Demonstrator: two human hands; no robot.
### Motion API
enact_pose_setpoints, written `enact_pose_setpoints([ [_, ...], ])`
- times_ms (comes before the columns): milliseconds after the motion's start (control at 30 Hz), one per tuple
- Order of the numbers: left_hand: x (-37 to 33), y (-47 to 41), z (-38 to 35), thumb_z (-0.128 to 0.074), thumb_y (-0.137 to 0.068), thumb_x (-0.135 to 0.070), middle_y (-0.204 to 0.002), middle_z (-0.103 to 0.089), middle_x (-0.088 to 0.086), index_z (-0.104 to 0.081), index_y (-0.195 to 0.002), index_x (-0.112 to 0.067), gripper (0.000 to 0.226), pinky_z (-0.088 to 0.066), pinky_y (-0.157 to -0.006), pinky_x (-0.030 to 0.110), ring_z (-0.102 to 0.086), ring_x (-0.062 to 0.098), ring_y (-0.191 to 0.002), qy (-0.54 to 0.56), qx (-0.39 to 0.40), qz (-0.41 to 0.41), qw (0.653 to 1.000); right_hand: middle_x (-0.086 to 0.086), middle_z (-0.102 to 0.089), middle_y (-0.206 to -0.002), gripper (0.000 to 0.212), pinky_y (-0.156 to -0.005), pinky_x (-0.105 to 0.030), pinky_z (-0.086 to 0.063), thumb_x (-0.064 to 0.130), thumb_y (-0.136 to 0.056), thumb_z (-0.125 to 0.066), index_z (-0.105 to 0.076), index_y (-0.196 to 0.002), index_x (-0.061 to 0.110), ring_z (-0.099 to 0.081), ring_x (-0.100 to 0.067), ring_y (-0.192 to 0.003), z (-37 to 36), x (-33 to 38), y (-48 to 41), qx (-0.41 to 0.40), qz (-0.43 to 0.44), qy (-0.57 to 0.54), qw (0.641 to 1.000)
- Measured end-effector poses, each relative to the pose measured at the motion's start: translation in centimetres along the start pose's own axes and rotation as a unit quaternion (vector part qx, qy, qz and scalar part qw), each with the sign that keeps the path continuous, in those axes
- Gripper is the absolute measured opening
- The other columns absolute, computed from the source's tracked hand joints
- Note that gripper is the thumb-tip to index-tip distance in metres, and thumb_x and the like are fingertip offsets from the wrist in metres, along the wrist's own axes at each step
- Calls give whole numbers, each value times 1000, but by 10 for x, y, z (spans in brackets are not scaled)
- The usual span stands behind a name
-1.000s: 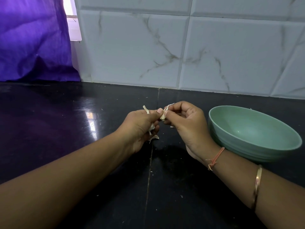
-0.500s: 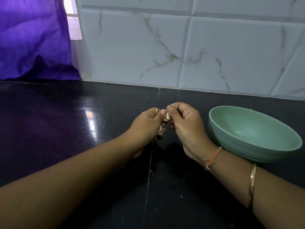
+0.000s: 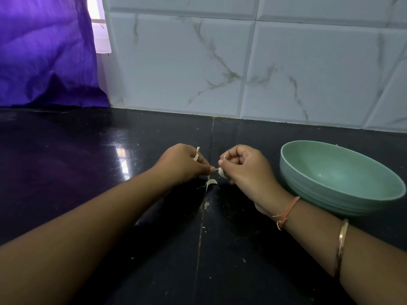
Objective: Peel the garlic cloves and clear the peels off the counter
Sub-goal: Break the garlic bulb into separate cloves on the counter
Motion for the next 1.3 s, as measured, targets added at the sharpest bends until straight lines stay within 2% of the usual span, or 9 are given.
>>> enact_pose_setpoints([
  [100,2,-2,0,-75,-76,-26,-54,-65,-7,-69,-67,-17,14,-38,-47,14,-48,-2,-40,11,-4,7,1000,4,-61,-57,9,-59,-27,-52,11,-84,-63,-65,-76,8,-59,-5,-55,2,-4,-1,-3,-13,29,999],
  [267,3,0,-4,-55,-93,-25,-79,-66,5,-65,-80,-10,23,-43,-63,26,-57,17,-68,181,8,52,982,4,-61,-67,14,-70,-39,-53,19,-89,-58,-65,-77,15,-57,-12,-62,6,3,0,-31,-13,11,999],
  [400,-3,2,-11,-38,-100,-16,-80,-63,7,-60,-84,-5,30,-48,-71,23,-57,12,-69,429,29,105,897,4,-59,-68,14,-60,-36,-50,20,-92,-54,-59,-80,15,-52,-10,-56,12,17,1,-75,33,-38,996],
  [500,-9,4,-13,-37,-100,-15,-92,-65,11,-59,-92,-2,27,-50,-81,27,-61,18,-83,518,41,88,850,2,-57,-61,18,-48,-28,-46,21,-94,-51,-58,-81,11,-51,-7,-47,4,22,5,-42,43,-84,995],
  [733,-22,13,-21,-40,-98,-25,-121,-60,11,-59,-113,-8,29,-49,-49,25,-62,13,-69,504,78,17,860,-11,-61,-63,27,-55,-32,-51,27,-91,-57,-63,-80,3,-58,-23,-56,-16,15,9,67,5,-137,988],
  [867,-23,13,-22,-48,-92,-32,-103,-63,13,-61,-105,-7,31,-53,-60,27,-60,14,-63,495,98,11,863,-3,-59,-56,22,-50,-23,-48,22,-92,-57,-62,-78,5,-54,-9,-45,-5,18,6,24,13,-117,993],
  [967,-21,14,-27,-60,-78,-27,-95,-67,14,-65,-97,-3,30,-57,-72,25,-65,19,-78,480,115,6,870,-8,-59,-59,25,-59,-44,-54,22,-92,-56,-59,-75,5,-57,-22,-53,3,16,2,-33,29,-74,996],
  [1033,-21,14,-30,-60,-81,-19,-93,-67,14,-65,-97,0,25,-57,-68,22,-66,16,-76,490,115,2,864,-14,-60,-65,22,-66,-53,-52,18,-92,-54,-59,-75,6,-56,-33,-63,5,17,1,-55,47,-43,996],
  [1300,-24,15,-29,-57,-85,-9,-77,-69,7,-66,-89,-2,12,-54,-61,17,-67,9,-68,510,83,-18,856,9,-55,-63,20,-67,-43,-54,11,-94,-48,-63,-82,8,-54,-15,-64,5,27,7,-72,78,7,994],
])
Point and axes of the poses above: each hand's wrist, its own y-axis away from the middle knuckle, its own z-axis out of the back of the hand, x = y × z, the point moved 7 cm from there along -y, towards the middle knuckle
